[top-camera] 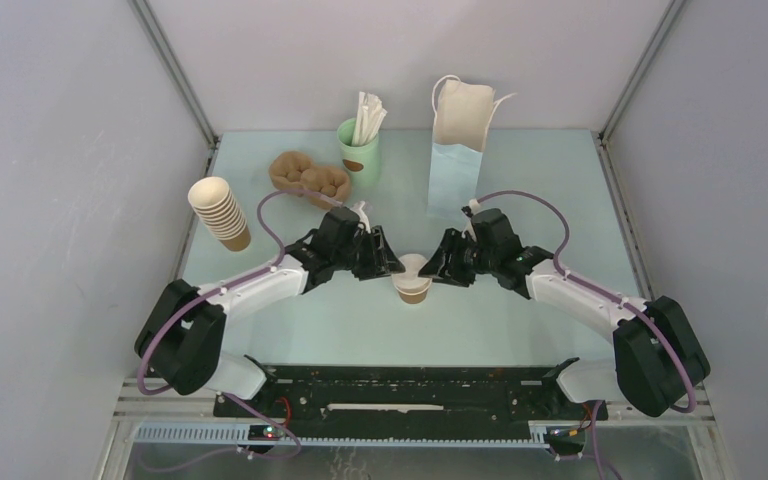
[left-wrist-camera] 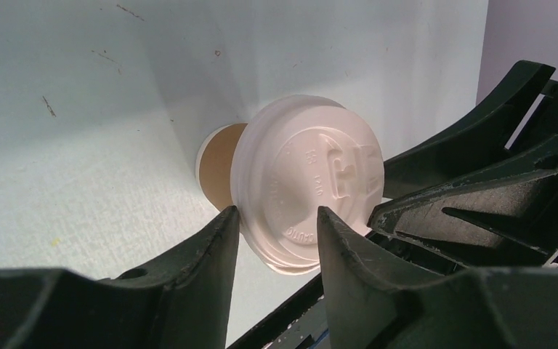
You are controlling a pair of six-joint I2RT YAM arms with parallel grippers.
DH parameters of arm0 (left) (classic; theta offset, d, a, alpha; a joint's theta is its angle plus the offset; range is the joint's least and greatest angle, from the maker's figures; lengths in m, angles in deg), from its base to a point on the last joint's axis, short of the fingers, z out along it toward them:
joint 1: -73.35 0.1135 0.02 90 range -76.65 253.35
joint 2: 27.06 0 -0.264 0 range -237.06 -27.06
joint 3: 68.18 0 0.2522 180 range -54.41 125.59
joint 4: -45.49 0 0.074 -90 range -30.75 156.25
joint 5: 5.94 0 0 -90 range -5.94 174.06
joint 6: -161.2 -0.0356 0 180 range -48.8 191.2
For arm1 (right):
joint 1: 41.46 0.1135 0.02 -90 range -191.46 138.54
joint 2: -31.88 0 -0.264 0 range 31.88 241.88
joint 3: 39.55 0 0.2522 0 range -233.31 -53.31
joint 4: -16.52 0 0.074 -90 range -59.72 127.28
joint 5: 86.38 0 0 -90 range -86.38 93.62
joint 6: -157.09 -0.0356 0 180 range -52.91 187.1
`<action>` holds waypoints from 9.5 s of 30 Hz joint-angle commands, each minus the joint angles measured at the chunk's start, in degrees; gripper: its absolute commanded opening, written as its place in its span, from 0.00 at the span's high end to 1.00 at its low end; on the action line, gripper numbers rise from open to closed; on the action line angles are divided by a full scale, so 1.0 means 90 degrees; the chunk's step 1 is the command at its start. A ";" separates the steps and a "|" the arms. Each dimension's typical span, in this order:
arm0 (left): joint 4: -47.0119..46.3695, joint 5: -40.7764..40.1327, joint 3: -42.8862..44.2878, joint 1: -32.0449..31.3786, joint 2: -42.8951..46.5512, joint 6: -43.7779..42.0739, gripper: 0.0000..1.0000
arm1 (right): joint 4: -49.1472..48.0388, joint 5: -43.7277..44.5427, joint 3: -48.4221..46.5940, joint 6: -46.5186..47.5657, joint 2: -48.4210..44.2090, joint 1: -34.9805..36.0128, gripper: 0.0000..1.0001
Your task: Pack the takeout coffee
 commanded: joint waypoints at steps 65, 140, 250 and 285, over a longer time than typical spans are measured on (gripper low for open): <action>-0.0503 0.1083 -0.0129 0.0290 -0.0090 0.0147 0.65 | 0.0767 0.1813 -0.1488 0.5286 0.0021 0.1348 0.04; -0.0192 0.0347 -0.0783 0.0876 0.1044 0.0079 0.11 | 0.1629 0.2978 -0.2411 0.4498 0.0501 0.1975 0.19; -0.0159 0.0709 -0.1542 0.1843 0.1822 -0.0038 0.07 | 0.2066 0.4290 -0.2559 0.3785 0.1646 0.2530 0.10; -0.1643 0.1520 -0.0960 0.0926 0.0636 0.0588 0.23 | 0.1915 0.0010 -0.2031 0.3072 0.0064 0.0095 0.18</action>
